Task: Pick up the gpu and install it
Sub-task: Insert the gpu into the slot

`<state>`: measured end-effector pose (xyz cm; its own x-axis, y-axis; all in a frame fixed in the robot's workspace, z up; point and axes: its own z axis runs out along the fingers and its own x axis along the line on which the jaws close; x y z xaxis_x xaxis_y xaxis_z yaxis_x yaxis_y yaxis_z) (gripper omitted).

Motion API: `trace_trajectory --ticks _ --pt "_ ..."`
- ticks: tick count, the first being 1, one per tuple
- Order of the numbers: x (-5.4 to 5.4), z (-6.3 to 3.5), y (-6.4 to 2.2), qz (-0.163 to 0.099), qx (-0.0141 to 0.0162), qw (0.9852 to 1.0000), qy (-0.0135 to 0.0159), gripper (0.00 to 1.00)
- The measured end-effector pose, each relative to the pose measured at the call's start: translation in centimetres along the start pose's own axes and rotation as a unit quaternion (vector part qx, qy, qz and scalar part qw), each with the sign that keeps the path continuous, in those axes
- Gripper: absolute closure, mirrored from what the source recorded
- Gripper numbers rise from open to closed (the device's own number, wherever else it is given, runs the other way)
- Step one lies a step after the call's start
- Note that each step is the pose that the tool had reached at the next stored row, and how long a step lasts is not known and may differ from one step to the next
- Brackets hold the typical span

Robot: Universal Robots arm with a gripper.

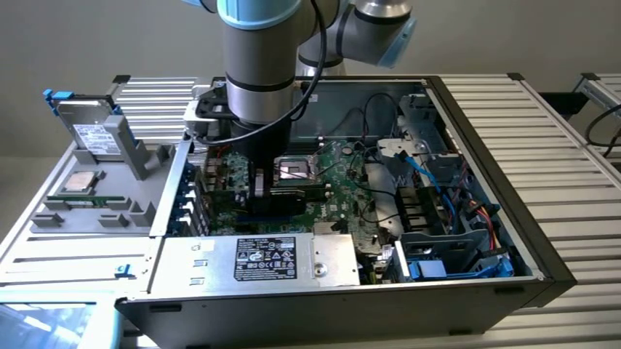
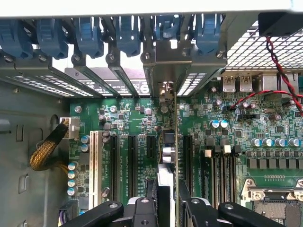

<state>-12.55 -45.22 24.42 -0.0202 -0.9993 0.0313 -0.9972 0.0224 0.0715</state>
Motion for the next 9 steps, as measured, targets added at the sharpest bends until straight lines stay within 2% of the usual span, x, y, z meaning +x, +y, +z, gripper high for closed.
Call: trace_trajectory --ticks 6,9 --pt "0.00 -0.01 0.01 0.000 -0.0001 1.0000 0.0002 0.72" --pt "0.14 0.01 0.01 0.000 0.0000 1.0000 -0.0012 0.72"
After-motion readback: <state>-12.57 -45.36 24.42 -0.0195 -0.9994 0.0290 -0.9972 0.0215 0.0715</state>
